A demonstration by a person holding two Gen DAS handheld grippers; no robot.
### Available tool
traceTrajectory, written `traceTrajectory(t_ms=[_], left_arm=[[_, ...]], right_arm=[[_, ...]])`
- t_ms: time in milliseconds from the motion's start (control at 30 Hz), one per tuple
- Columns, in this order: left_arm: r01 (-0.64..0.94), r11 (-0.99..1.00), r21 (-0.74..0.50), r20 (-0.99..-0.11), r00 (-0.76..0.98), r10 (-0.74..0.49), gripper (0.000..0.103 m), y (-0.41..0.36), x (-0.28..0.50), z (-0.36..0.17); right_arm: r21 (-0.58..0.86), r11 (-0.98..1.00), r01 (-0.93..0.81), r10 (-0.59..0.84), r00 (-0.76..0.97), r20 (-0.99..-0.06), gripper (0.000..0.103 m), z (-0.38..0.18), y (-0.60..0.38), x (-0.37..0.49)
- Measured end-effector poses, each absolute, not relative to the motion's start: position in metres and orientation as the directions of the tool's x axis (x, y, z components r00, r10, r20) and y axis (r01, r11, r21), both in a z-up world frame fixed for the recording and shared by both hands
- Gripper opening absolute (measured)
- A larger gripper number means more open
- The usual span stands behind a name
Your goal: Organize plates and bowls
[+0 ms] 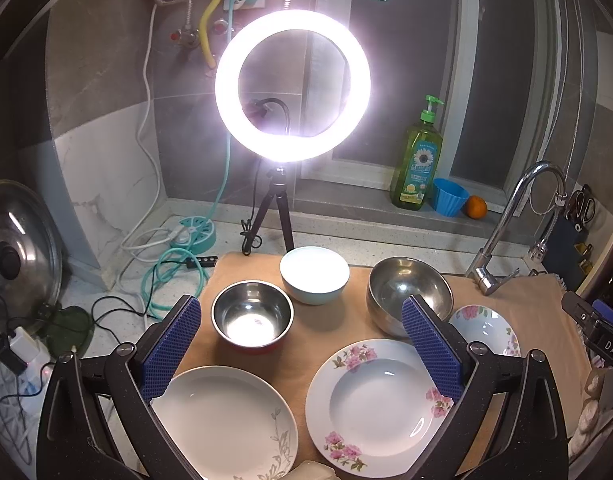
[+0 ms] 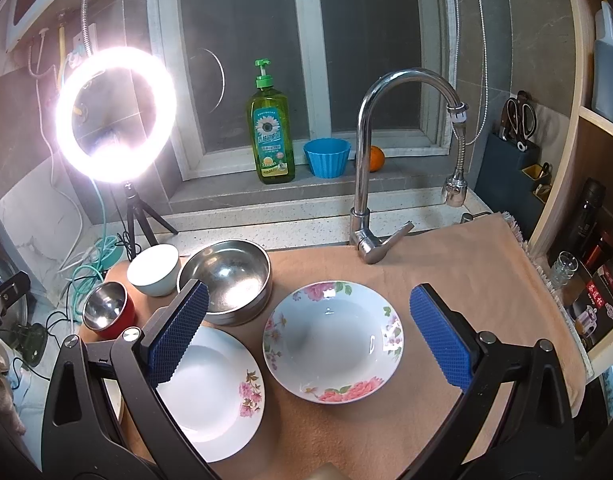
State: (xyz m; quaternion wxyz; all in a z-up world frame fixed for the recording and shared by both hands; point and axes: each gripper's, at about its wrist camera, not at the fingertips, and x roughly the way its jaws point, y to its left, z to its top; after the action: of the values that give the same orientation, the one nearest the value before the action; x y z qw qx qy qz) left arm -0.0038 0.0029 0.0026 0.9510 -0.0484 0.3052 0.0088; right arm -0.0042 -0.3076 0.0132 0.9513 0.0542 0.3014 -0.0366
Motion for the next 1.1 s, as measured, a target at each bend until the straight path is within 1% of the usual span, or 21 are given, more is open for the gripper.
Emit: traceTrajectory(t_ms=[600,1100], left_arm=[[-0.037,0.995,-0.090,-0.594,0.804,-0.024,0.101,0.001,0.006,-0.003],[-0.018,0.995,-0.096,-0.609,0.792,-0.045,0.101,0.005,0.013,-0.009]], right_arm=[[0.080,0.991,0.103,-0.037,0.811,-0.584,0.102,0.011,-0.307,-0.001],[0.078,0.991,0.111,-0.040,0.786,-0.617,0.102,0.003,-0.307,0.011]])
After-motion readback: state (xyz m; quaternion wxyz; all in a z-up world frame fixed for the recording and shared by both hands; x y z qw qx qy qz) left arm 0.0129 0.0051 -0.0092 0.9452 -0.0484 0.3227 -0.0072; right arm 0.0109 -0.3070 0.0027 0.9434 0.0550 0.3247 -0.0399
